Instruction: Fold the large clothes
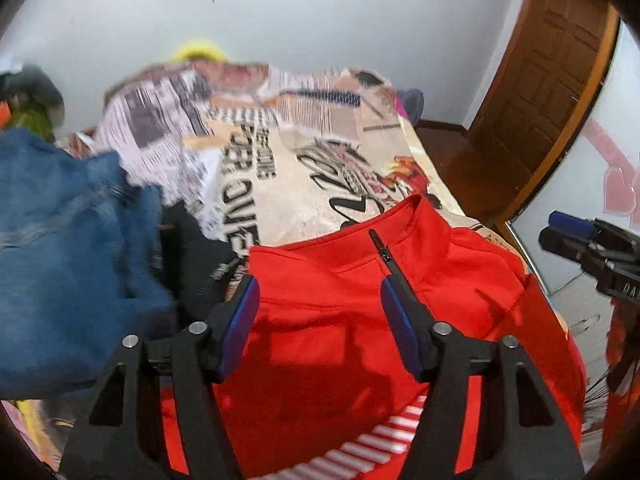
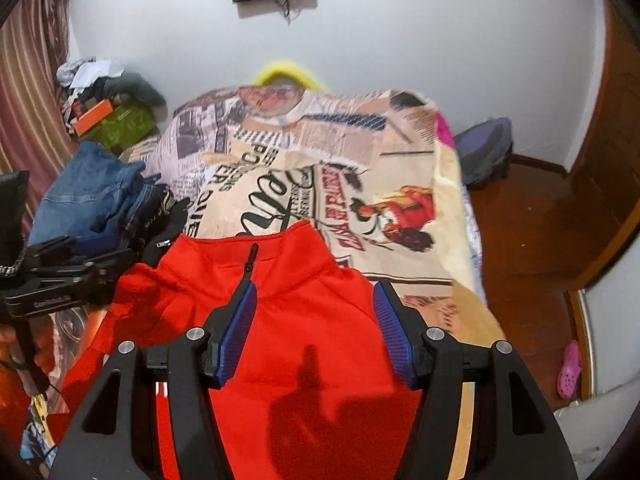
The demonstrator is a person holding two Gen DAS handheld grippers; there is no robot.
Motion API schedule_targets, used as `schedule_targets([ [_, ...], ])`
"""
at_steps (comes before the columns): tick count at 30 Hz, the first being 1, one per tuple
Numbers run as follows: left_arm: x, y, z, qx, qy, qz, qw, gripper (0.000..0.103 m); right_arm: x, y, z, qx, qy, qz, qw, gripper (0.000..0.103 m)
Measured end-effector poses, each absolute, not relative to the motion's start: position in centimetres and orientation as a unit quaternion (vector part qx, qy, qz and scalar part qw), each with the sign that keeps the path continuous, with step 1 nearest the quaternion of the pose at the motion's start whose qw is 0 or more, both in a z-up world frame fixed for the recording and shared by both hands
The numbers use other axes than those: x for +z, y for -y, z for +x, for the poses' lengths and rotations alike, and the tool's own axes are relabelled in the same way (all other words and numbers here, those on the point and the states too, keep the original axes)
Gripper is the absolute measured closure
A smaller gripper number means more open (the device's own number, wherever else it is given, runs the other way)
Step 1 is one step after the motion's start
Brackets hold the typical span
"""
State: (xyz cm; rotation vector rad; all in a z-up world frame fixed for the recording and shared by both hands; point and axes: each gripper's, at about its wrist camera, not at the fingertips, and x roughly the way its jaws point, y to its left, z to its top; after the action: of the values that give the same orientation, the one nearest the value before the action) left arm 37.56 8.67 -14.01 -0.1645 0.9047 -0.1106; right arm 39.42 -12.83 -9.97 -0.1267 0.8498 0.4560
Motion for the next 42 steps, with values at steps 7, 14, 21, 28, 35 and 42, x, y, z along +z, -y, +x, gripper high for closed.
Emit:
schedule_targets([
  [7,-18.4,-7.5,41.7,-0.015,-0.465,-0.055,0.884,0.046,-14.0,11.6,45.0,0.232,-0.462,-0.029,0.856,0.046],
  [14,-21.7,-10.0,43.6,0.033,-0.478,-0.074,0.875,0.046,-17.4,10.2,49.1,0.244,-0.507,-0.026,0.826,0.046],
  [21,-23.5,-10.7,43.8,-0.001,-0.485,-0.121,0.866,0.06,-19.1,9.1,50.2,0.26,-0.516,-0.018,0.816,0.053],
  [28,-22.0,-10.0,42.9,-0.009,-0.478,-0.116,0.871,0.094,-18.0,8.6,48.3,0.269,-0.495,-0.046,0.825,0.088],
  [35,-16.1,-6.7,38.7,-0.037,-0.427,-0.045,0.902,0.095,-12.8,9.5,44.2,0.284,-0.447,-0.042,0.847,0.091],
  [42,-10.4,-6.4,32.9,-0.075,-0.388,-0.039,0.918,0.095,-7.6,11.2,37.6,0.302,-0.4,-0.044,0.864,0.092],
])
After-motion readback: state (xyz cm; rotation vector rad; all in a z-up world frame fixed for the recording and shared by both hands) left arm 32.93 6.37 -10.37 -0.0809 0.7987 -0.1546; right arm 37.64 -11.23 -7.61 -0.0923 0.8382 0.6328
